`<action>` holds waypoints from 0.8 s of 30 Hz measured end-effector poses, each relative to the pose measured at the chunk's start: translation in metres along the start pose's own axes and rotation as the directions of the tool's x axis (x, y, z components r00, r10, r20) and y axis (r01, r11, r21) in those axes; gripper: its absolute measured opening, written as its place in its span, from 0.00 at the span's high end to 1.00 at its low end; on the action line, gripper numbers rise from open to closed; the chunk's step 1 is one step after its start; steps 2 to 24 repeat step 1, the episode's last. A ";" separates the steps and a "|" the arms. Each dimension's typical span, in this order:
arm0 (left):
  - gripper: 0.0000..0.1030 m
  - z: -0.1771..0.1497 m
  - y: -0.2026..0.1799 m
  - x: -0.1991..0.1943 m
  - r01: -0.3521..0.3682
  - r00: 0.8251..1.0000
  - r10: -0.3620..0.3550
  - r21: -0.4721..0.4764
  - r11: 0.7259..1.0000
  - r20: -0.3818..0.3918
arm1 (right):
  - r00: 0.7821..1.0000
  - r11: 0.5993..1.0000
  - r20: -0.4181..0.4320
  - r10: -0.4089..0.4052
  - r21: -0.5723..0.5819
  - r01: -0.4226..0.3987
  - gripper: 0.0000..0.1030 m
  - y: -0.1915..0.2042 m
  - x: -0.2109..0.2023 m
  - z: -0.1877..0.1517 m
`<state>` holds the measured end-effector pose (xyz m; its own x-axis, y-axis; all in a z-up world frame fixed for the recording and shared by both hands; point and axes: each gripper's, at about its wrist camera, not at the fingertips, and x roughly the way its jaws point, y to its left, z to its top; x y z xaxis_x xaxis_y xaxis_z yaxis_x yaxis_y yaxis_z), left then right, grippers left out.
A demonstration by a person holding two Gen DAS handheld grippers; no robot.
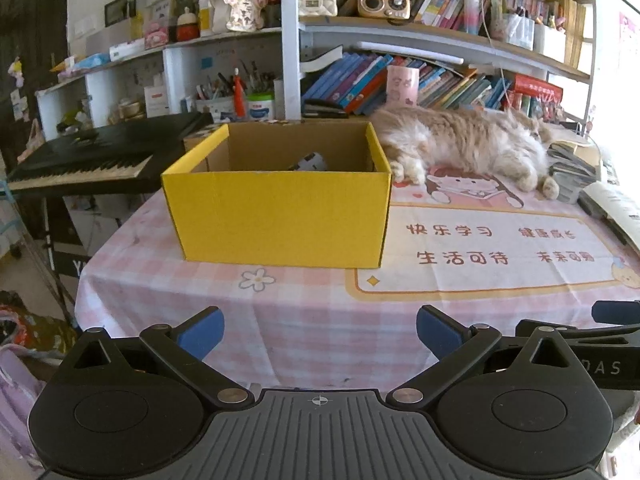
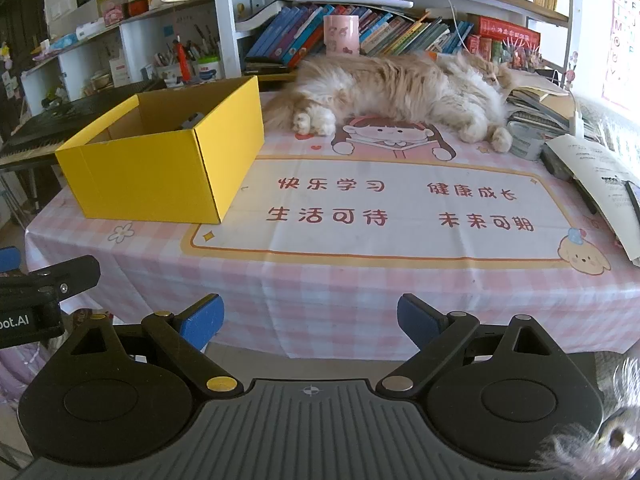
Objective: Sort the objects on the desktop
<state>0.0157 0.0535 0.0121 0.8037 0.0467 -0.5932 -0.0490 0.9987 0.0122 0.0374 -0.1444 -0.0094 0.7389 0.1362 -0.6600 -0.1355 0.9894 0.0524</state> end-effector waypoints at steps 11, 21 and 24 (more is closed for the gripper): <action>0.00 0.001 0.001 0.001 -0.005 1.000 0.005 -0.001 1.000 -0.003 | 1.000 1.000 -0.001 0.000 0.001 0.000 0.09 0.000 0.000 -0.001; 0.00 0.001 0.001 0.001 -0.005 1.000 0.005 -0.001 1.000 -0.003 | 1.000 1.000 -0.001 0.000 0.001 0.000 0.09 0.000 0.000 -0.001; 0.00 0.001 0.001 0.001 -0.005 1.000 0.005 -0.001 1.000 -0.003 | 1.000 1.000 -0.001 0.000 0.001 0.000 0.09 0.000 0.000 -0.001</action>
